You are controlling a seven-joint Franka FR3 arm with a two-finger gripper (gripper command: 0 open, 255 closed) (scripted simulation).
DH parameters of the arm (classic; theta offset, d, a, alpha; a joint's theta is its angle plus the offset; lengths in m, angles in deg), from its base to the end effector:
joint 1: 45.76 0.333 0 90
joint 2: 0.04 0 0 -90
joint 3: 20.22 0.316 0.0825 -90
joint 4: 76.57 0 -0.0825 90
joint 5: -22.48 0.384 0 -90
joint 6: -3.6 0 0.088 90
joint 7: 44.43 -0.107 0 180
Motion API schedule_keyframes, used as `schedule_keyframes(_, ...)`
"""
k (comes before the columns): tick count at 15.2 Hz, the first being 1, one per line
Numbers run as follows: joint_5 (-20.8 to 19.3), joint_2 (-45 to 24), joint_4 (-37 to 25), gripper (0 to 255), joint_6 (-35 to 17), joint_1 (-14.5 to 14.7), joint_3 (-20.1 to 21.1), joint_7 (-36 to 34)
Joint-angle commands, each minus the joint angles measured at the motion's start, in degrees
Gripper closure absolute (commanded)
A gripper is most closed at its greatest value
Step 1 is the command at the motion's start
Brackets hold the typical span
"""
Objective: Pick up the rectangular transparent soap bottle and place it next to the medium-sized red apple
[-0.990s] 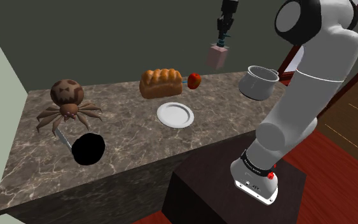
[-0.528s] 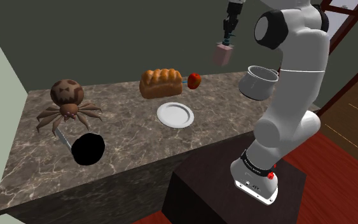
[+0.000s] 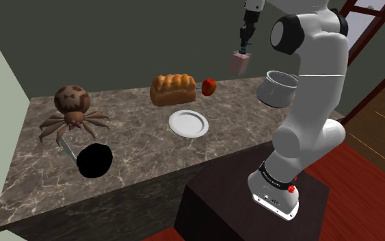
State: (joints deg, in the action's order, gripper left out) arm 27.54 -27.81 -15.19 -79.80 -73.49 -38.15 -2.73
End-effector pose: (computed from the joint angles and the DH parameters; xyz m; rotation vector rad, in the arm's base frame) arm 0.5178 -0.4356 0.5574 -3.1240 0.0534 0.1514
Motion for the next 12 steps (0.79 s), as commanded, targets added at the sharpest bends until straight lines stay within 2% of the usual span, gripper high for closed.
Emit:
schedule_keyframes(1, -0.2, 0.5, 2.5, 255, -2.0, 0.4, 0.0, -0.1)
schedule_keyframes(12, -0.6, 2.4, 13.9, 255, -11.5, 1.5, 0.1, -0.4)
